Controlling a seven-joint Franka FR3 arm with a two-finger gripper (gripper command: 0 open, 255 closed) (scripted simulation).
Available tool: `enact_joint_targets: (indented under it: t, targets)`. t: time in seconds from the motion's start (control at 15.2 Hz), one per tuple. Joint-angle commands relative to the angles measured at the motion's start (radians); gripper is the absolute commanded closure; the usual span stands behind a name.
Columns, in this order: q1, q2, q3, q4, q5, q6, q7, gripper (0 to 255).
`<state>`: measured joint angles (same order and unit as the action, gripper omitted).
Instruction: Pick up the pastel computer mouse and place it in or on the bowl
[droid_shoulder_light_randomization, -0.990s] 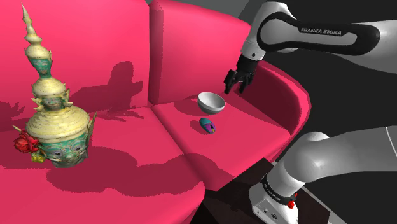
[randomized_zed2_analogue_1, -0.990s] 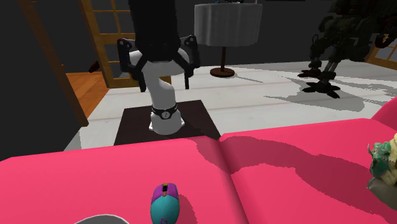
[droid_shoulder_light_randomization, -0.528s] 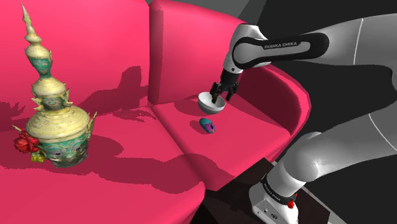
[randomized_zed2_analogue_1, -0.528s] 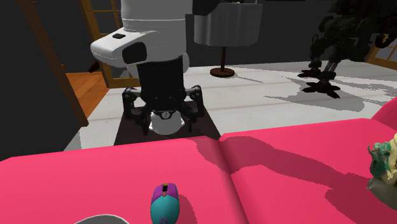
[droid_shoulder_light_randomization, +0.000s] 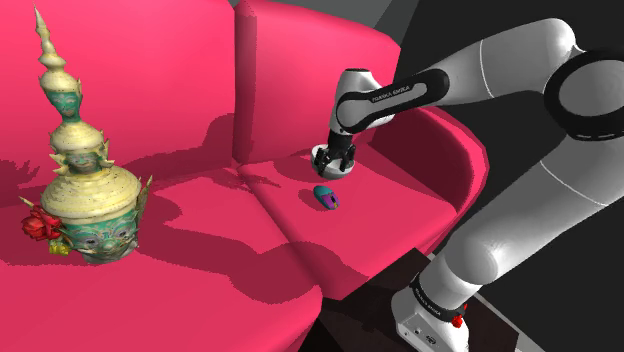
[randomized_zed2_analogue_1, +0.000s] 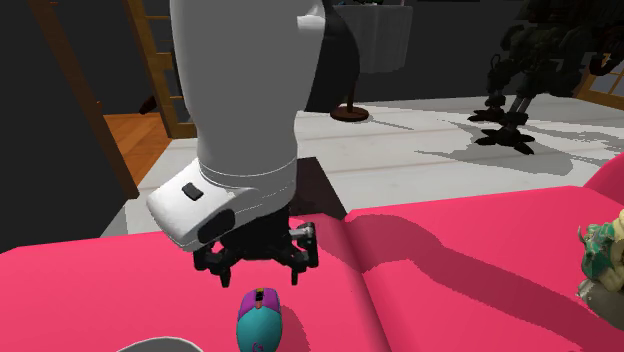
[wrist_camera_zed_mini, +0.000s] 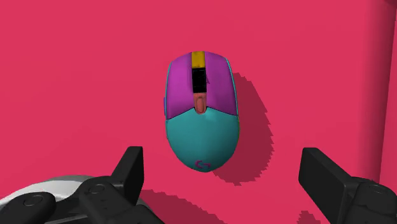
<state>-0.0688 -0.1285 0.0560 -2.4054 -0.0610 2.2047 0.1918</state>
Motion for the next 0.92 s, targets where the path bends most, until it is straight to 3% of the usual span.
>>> enact_joint_targets:
  t: [0.0,0.26,0.86]
  targets:
    - [-0.005,0.080,0.000,0.024,-0.023,0.043,0.014,0]
    - [-0.011,0.229,-0.006,0.085,-0.068,0.107,0.043,0]
    - [-0.014,0.300,-0.014,0.054,-0.087,0.208,0.055,0]
